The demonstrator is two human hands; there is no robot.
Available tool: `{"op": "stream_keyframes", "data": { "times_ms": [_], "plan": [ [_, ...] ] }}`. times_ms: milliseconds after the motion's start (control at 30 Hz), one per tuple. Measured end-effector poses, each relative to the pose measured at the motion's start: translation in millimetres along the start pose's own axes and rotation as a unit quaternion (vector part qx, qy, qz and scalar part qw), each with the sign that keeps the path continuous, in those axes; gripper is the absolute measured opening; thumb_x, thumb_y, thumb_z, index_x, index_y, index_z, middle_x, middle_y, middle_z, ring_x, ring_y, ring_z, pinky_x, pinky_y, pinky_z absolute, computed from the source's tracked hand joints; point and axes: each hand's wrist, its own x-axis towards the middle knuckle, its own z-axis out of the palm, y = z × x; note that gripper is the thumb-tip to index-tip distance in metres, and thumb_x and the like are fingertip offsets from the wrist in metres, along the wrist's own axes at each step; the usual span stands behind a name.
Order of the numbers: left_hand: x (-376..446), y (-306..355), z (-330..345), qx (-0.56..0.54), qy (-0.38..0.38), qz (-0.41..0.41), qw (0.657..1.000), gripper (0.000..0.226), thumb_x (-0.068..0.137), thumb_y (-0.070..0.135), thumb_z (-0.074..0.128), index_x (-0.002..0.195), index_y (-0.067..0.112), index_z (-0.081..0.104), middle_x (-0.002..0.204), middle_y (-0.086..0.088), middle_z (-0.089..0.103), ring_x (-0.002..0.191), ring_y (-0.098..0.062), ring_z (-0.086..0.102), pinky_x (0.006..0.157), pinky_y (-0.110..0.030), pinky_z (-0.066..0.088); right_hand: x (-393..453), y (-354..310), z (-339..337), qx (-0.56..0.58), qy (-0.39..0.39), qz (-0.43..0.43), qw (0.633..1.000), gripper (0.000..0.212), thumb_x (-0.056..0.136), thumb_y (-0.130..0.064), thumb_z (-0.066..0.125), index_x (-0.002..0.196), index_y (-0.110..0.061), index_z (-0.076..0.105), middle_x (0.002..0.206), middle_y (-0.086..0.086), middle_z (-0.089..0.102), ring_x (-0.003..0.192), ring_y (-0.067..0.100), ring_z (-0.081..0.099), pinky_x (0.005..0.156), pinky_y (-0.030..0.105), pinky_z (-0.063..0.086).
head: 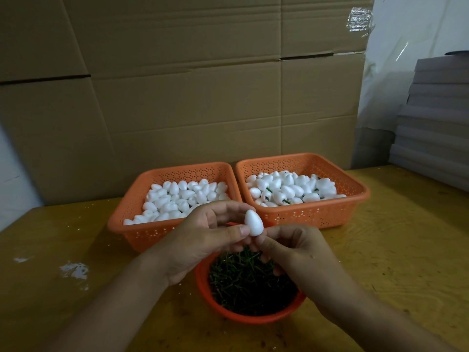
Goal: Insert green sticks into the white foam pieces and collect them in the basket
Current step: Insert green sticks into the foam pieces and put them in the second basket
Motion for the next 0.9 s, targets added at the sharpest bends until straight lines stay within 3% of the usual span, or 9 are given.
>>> {"op": "stream_keyframes", "data": {
  "times_ms": [100, 233, 467, 600, 700, 900],
  "plan": [
    [0, 0, 3, 0.002, 0.001, 0.004, 1.0, 0.032, 0.082, 0.032, 0.077, 0.114, 0.031, 0.072, 0.118, -0.005, 0.073, 0.101, -0.02, 0.071, 0.087, -0.032, 0.058, -1, 0, -1, -0.009, 0.0, -0.003, 1.0, 0.013, 0.092, -0.019, 0.068, 0.085, -0.015, 0.079, 0.073, 0.012, 0.071, 0.063, 0.012, 0.059, 0.055, 0.021, 0.047],
    [0, 0, 5, -0.006, 0.026, 0.019, 0.999, 0.03, 0.085, 0.026, 0.074, 0.114, 0.032, 0.071, 0.118, -0.005, 0.072, 0.102, -0.024, 0.072, 0.087, -0.034, 0.059, -1, 0, -1, 0.029, 0.04, -0.023, 0.999, 0.01, 0.086, -0.018, 0.074, 0.079, -0.013, 0.077, 0.065, 0.001, 0.07, 0.056, 0.004, 0.058, 0.052, 0.016, 0.043],
    [0, 0, 14, 0.004, 0.045, 0.046, 0.998, 0.035, 0.077, 0.026, 0.082, 0.11, 0.033, 0.071, 0.114, -0.001, 0.074, 0.099, -0.018, 0.073, 0.076, -0.025, 0.057, -1, 0, 1, 0.014, 0.053, -0.036, 0.998, 0.011, 0.082, -0.022, 0.078, 0.075, -0.014, 0.077, 0.067, 0.003, 0.073, 0.054, 0.006, 0.06, 0.051, 0.016, 0.045],
    [0, 1, 15, 0.018, 0.052, 0.052, 0.997, 0.033, 0.075, 0.033, 0.084, 0.106, 0.036, 0.074, 0.11, 0.001, 0.075, 0.097, -0.016, 0.073, 0.074, -0.023, 0.057, -4, -2, 1, 0.002, 0.04, -0.055, 0.998, 0.011, 0.084, -0.027, 0.076, 0.074, -0.023, 0.078, 0.058, 0.004, 0.066, 0.05, 0.013, 0.047, 0.047, 0.025, 0.035],
    [-1, 3, 11, 0.015, 0.039, 0.042, 0.998, 0.035, 0.073, 0.035, 0.081, 0.108, 0.035, 0.074, 0.112, -0.002, 0.075, 0.093, -0.017, 0.072, 0.073, -0.023, 0.057, -5, -3, 1, -0.003, 0.021, -0.051, 0.998, 0.012, 0.086, -0.027, 0.073, 0.075, -0.023, 0.078, 0.063, 0.02, 0.062, 0.054, 0.022, 0.046, 0.051, 0.035, 0.036],
    [-3, 6, 8, 0.004, -0.007, 0.024, 1.0, 0.035, 0.077, 0.031, 0.077, 0.112, 0.033, 0.074, 0.117, -0.005, 0.074, 0.09, -0.017, 0.067, 0.073, -0.021, 0.055, -4, -1, -1, 0.023, -0.033, -0.02, 0.999, 0.017, 0.092, -0.019, 0.068, 0.079, -0.012, 0.076, 0.075, 0.02, 0.068, 0.062, 0.015, 0.056, 0.052, 0.021, 0.044]
  ]
}}
